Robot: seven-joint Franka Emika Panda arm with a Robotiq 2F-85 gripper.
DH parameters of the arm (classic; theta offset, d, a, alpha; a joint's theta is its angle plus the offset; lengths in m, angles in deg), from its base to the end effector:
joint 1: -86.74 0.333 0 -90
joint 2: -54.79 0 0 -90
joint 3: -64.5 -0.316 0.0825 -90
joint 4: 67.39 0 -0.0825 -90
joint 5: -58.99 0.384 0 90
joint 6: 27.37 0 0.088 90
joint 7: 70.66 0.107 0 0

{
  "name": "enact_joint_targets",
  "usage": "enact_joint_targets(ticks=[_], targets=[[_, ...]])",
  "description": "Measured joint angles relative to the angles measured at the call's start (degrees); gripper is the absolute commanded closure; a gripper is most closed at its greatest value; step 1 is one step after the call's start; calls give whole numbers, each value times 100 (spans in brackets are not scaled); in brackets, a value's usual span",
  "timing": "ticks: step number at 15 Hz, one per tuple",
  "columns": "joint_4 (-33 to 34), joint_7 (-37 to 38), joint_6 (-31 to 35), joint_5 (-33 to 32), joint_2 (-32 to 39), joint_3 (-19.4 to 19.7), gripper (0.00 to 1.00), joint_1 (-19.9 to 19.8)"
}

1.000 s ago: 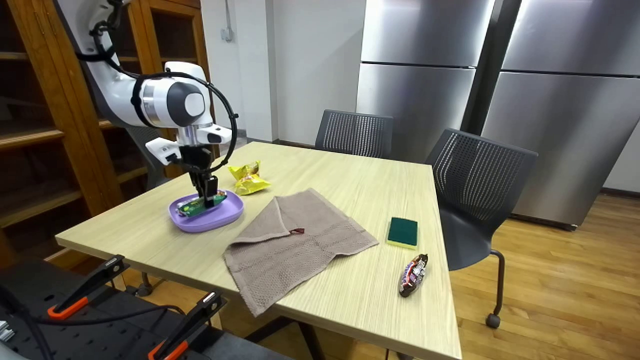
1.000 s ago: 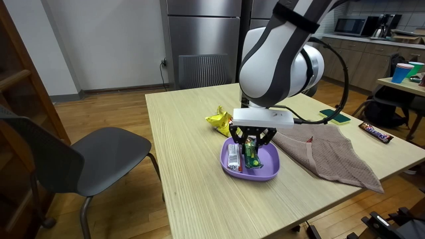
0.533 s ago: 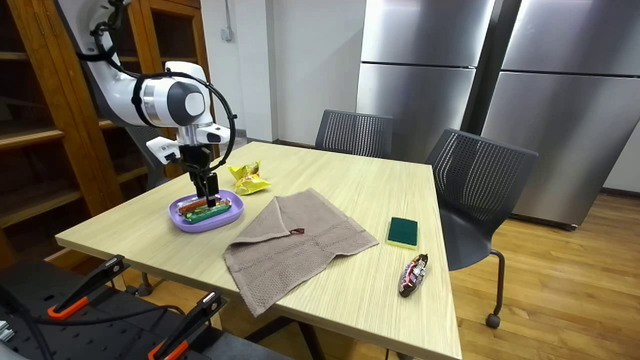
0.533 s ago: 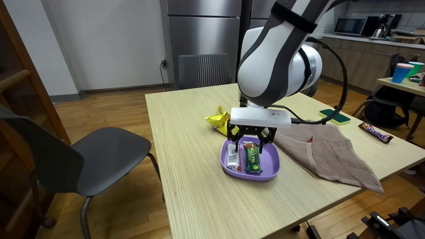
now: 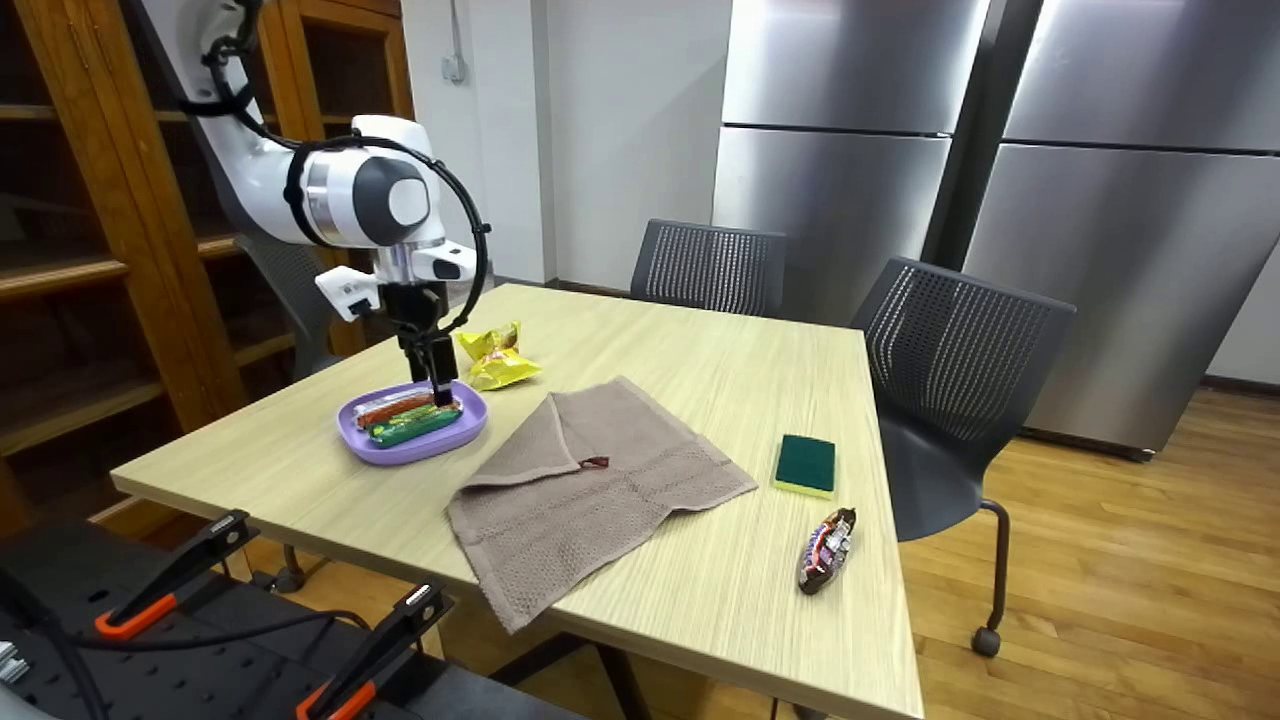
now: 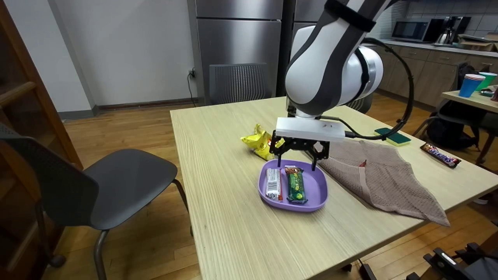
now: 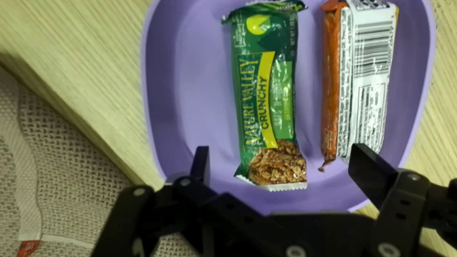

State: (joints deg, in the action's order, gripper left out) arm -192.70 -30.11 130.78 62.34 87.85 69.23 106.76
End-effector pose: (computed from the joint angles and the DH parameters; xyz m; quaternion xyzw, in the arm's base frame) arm 0.5296 0.1399 0.1201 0.9710 -0.2386 0.0051 0.0105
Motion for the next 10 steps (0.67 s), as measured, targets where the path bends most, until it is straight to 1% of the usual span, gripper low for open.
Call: enact_joint_targets(ticks=[6,10], targets=[[-41,-73,0,1,-182,49,0,-497],[-95,-303,0,1,-296,62,0,-884]])
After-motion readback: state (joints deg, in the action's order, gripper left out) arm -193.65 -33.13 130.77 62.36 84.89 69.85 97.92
